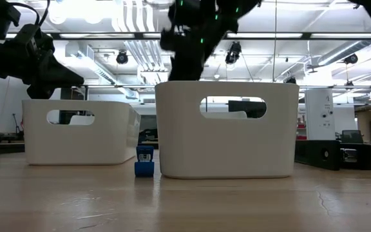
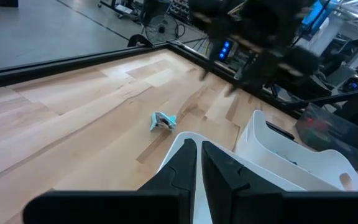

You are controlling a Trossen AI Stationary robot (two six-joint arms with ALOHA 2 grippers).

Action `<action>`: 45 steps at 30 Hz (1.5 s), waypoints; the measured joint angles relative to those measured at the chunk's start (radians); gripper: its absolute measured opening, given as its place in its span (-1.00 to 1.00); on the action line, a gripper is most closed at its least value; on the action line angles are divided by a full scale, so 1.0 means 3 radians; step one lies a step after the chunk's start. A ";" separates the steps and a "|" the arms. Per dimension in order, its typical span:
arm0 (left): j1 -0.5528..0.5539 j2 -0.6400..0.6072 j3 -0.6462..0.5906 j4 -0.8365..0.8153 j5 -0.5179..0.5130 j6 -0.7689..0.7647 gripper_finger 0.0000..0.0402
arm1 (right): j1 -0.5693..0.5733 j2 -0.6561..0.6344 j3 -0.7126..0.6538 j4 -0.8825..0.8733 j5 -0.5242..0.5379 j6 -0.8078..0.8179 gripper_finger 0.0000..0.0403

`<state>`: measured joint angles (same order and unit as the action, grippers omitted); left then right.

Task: Pick and place Stapler, Stapler remover, tape
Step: Put the light blue staple remover into the right white bin

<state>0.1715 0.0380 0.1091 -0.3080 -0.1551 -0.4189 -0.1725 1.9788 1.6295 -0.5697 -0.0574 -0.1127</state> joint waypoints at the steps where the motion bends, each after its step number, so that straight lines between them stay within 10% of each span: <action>1: -0.0001 0.0000 0.0000 -0.0003 0.0001 0.0000 -0.86 | -0.0070 0.0046 0.0000 0.0002 -0.0002 -0.0035 -0.09; 45: 0.0000 0.0000 0.0001 -0.0001 0.0000 -0.0001 -0.86 | -0.0618 0.0750 -0.0003 0.0188 -0.0339 -0.0648 -0.20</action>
<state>0.1715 0.0380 0.1093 -0.3084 -0.1551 -0.4191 -0.3580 2.2040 1.6287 -0.5135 -0.1591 -0.3072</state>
